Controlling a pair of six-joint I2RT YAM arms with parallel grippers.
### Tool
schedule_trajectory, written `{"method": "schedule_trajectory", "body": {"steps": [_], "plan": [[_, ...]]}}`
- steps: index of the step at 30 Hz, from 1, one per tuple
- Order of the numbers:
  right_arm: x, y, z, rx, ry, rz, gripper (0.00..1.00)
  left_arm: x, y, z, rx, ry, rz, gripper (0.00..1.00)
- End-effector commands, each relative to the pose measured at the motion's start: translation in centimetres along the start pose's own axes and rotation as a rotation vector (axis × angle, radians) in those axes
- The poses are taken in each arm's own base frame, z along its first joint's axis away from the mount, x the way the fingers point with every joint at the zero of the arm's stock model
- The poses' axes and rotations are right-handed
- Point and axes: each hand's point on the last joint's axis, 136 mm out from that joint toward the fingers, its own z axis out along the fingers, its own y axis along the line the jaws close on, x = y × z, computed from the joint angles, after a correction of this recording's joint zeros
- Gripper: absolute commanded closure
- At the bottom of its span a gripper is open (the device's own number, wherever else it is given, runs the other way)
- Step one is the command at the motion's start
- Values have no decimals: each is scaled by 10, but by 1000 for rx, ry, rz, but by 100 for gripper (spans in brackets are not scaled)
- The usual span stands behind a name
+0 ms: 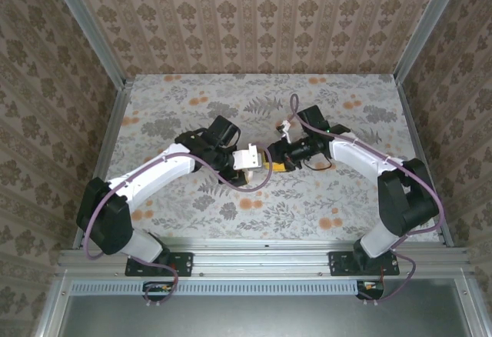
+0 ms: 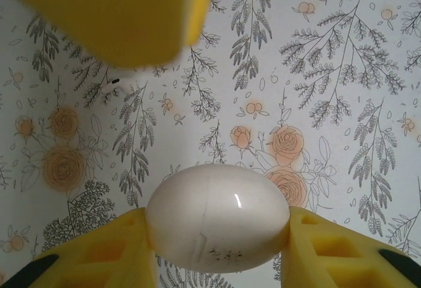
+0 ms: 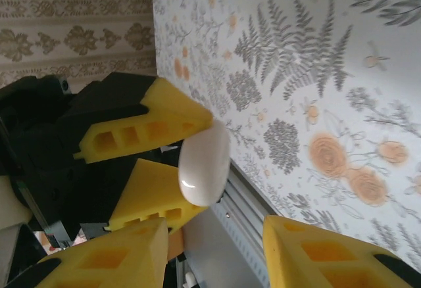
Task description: Insert wireless bluetooth earbuds into charging case
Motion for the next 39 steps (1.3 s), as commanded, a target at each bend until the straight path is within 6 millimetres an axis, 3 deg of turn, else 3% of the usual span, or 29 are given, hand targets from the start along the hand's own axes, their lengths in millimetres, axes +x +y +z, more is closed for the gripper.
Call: {"method": "schedule_trajectory", "body": {"steps": [1,10,29,39], "plan": [[3,15,3,-32,-1,7,57,-12,-2,-4,-2,-23,66,70],[6,15,21,-28,38,13,57,-19,2,-6,-19,-33,59,71],[15,13,36,-30,93,21,58,-27,6,-11,-56,-58,65,72],[9,16,37,-37,81,3,79,-31,6,-16,-72,-73,74,72]]}}
